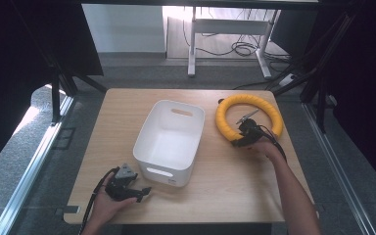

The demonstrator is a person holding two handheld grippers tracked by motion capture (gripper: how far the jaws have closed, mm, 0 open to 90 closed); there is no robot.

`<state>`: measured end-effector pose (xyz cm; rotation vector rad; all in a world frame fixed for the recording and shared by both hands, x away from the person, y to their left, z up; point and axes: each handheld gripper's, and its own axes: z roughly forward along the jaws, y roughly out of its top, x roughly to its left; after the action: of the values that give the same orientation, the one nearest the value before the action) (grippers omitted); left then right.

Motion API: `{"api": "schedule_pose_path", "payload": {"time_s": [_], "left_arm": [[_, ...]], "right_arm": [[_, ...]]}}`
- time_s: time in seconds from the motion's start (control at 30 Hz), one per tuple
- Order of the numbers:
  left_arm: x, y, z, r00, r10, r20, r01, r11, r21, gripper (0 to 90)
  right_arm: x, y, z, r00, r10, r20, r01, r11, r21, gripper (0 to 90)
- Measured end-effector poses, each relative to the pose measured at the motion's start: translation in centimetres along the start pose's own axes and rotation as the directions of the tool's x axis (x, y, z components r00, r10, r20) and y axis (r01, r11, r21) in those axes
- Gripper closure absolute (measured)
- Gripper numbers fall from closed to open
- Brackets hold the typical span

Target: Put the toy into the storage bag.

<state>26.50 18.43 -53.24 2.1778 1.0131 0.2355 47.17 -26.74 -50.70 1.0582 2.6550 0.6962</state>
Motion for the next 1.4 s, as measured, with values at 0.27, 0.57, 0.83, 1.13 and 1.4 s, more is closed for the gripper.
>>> {"api": "schedule_pose_path", "payload": {"time_s": [0.27, 0.57, 0.83, 1.13, 1.4], "left_arm": [[-0.2, 0.1, 0.0, 0.9999, -0.012, 0.011, 0.012, 0.9999, -0.012, 22.8], [-0.1, 0.1, -0.1, 0.9999, -0.011, 0.003, 0.011, 0.9998, -0.016, 22.8], [-0.1, 0.1, -0.1, 0.9999, -0.014, 0.000, 0.014, 0.9997, -0.020, 22.8], [-0.2, 0.2, -0.1, 1.0000, -0.008, 0.000, 0.008, 0.9999, -0.014, 22.8], [-0.2, 0.2, 0.0, 0.9999, -0.012, -0.001, 0.012, 0.9998, -0.017, 22.8]], "right_arm": [[1.1, 0.9, -4.3, 0.9979, -0.004, -0.064, -0.007, 0.986, -0.169, 50.2], [0.7, 0.6, -7.6, 0.9901, 0.037, -0.135, -0.075, 0.956, -0.285, 50.7], [0.4, 0.2, -10.8, 0.9784, 0.058, -0.199, -0.133, 0.912, -0.388, 50.8], [0.6, -0.3, -14.0, 0.9592, 0.059, -0.277, -0.190, 0.858, -0.477, 51.2], [0.5, -0.6, -15.0, 0.9502, 0.060, -0.306, -0.217, 0.831, -0.512, 51.2]]}}
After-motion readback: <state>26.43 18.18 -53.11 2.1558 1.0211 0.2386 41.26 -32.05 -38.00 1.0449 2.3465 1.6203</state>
